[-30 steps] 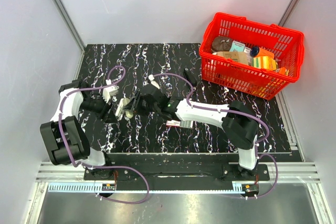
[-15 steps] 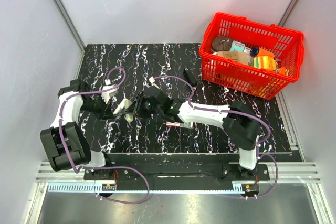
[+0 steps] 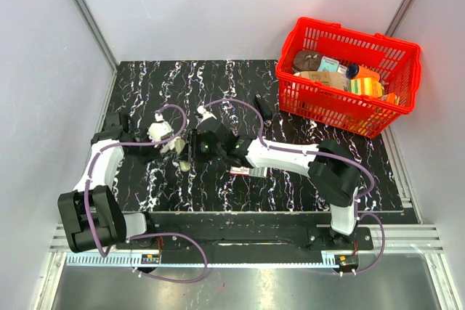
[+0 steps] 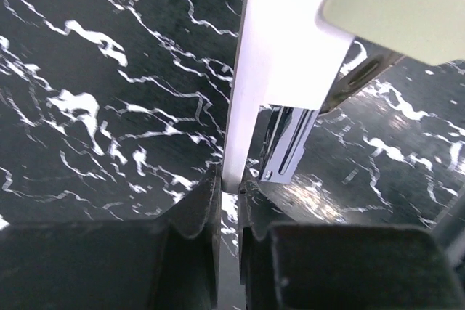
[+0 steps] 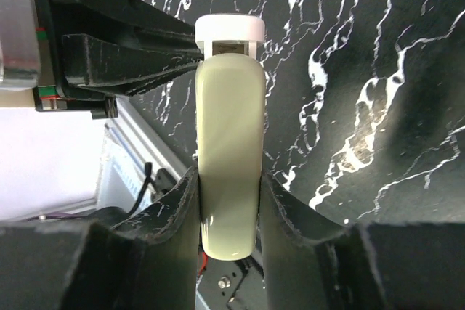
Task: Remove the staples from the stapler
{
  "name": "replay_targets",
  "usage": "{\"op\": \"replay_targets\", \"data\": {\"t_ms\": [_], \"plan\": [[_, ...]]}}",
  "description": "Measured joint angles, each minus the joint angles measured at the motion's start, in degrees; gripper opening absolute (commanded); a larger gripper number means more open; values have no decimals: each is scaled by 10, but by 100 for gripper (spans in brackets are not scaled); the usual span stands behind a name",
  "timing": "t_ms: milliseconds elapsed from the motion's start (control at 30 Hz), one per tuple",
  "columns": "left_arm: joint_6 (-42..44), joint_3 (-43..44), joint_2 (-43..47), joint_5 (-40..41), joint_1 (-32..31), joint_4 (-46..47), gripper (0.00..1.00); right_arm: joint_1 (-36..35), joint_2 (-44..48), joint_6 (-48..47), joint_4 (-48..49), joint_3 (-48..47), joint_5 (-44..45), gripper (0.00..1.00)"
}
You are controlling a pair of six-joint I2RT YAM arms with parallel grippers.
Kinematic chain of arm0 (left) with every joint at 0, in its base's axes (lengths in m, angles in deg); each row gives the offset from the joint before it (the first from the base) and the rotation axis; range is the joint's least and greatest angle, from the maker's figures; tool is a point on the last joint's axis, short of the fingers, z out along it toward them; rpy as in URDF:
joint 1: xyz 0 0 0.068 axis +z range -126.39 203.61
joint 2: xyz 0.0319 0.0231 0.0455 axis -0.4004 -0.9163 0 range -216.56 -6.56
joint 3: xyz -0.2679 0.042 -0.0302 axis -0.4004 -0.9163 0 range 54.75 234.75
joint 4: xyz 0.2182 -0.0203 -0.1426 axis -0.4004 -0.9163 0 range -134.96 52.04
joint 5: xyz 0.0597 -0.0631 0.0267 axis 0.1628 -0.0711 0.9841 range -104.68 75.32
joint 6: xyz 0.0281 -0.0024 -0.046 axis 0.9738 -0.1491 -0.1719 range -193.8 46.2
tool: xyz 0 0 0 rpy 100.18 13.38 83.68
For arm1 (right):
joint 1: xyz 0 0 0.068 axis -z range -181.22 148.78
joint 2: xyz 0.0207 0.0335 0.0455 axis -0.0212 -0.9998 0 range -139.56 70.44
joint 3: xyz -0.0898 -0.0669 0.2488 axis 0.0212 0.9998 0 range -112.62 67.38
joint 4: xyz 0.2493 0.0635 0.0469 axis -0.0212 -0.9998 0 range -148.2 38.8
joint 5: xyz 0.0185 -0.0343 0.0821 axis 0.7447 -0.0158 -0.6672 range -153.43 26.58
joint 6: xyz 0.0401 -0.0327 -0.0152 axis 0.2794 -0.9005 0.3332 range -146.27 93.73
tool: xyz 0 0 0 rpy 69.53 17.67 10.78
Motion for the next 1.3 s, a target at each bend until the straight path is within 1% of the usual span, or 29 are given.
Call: {"op": "replay_targets", "data": {"t_ms": [133, 333, 533, 667, 900, 1000, 1067, 1167, 1300], "plan": [[-12, -30, 13, 8, -20, 79, 0, 3, 0, -54, -12, -5, 19, 0], [-14, -80, 39, 28, -37, 165, 0, 3, 0, -108, -22, -5, 26, 0], [0, -169, 98, 60, -49, 276, 0, -5, 0, -159, -14, 13, 35, 0], [3, -213, 145, 91, -66, 332, 0, -16, 0, -175, -3, 27, 45, 0], [4, -252, 202, 130, -85, 411, 0, -27, 0, -194, 26, 35, 66, 0], [4, -252, 205, 135, -89, 411, 0, -33, 0, -203, 28, 35, 80, 0], [-1, -241, 196, 136, -91, 390, 2, -33, 0, -204, 27, 35, 82, 0], [-29, -202, 172, 132, -91, 330, 6, -33, 0, -199, 18, 25, 92, 0], [-82, -136, 164, 102, -90, 236, 13, -35, 0, -188, -12, -22, 119, 0]]}}
